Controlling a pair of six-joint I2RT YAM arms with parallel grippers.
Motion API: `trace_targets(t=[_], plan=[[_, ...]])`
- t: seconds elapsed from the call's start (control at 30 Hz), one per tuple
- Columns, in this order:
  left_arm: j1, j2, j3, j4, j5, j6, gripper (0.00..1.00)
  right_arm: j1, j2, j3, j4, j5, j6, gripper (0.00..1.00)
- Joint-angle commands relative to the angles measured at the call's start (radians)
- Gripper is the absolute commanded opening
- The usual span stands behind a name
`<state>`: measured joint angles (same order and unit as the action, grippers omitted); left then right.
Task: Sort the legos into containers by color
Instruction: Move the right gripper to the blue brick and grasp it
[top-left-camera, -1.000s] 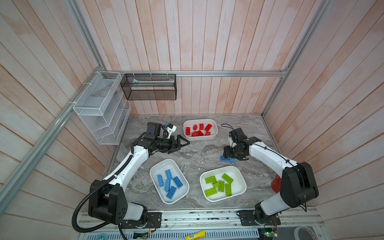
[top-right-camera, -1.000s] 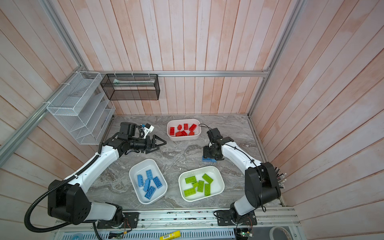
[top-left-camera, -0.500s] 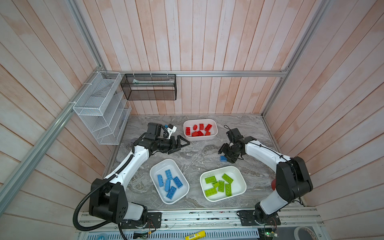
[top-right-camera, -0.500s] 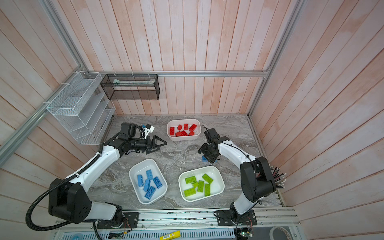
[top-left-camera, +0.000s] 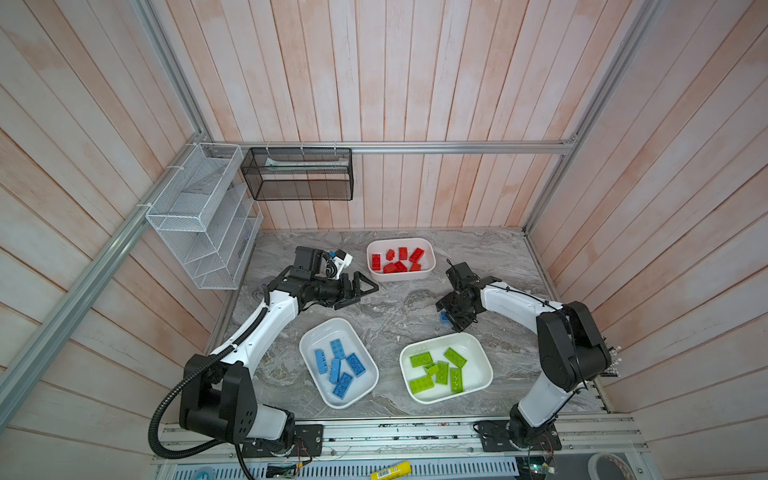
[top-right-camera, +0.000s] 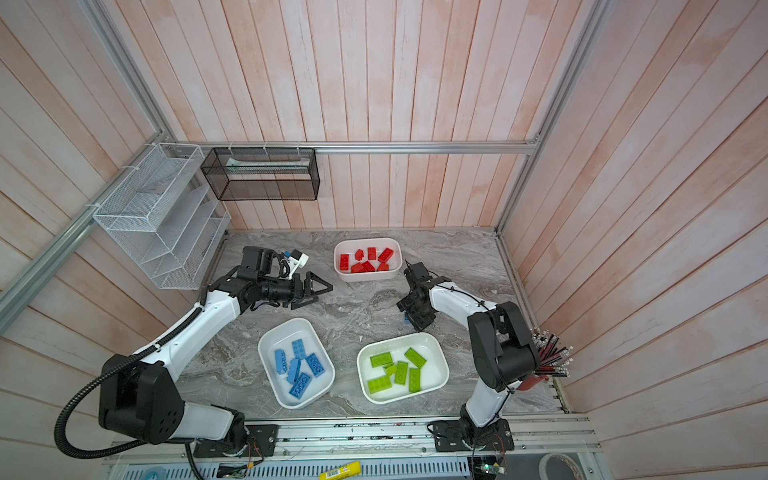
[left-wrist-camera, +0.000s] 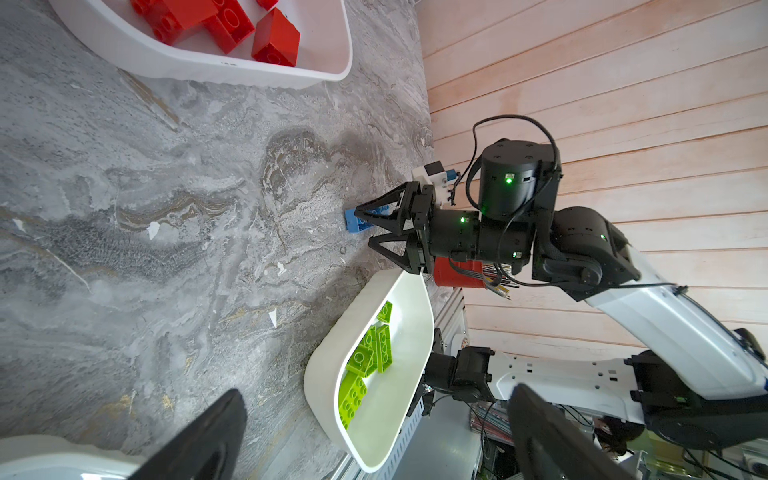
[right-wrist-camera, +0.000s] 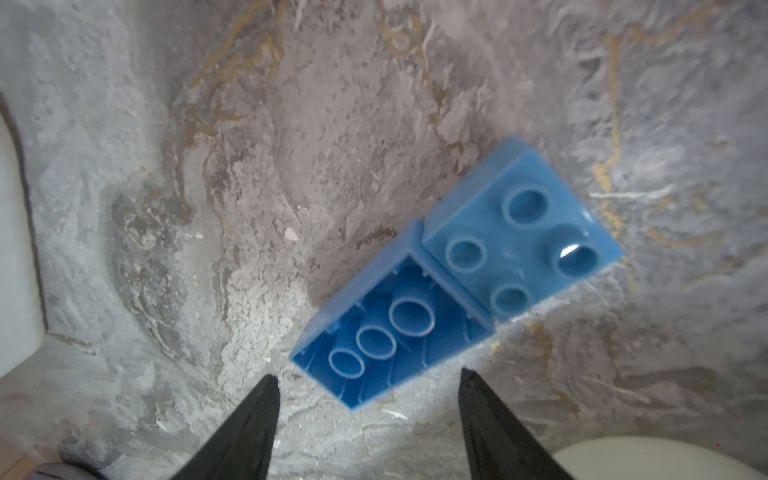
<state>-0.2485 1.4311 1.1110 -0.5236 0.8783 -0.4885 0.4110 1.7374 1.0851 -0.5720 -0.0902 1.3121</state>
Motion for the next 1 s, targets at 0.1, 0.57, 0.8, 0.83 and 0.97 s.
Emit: trace_targets(t=[0.1,0.57,0.8,0.83,0.97], plan=[[0.011,-0.020,-0.011,-0.019,-0.002,0.030,1.00,-0.015,0.063,0.063,0.012,0.070,0.027,0.67],[0.012,-0.023,-0.021,-0.020,-0.003,0.035,1.00,-0.039,0.149,0.138,-0.075,0.124,-0.012,0.45],[0.014,-0.020,-0.021,-0.017,-0.002,0.037,1.00,-0.031,0.144,0.149,-0.108,0.147,-0.041,0.36],[0.014,-0.017,-0.018,-0.020,-0.001,0.037,1.00,-0.031,0.140,0.156,-0.112,0.151,-0.053,0.33],[0.014,-0.015,-0.010,-0.025,-0.001,0.038,1.00,-0.030,0.103,0.187,-0.122,0.161,-0.114,0.29]])
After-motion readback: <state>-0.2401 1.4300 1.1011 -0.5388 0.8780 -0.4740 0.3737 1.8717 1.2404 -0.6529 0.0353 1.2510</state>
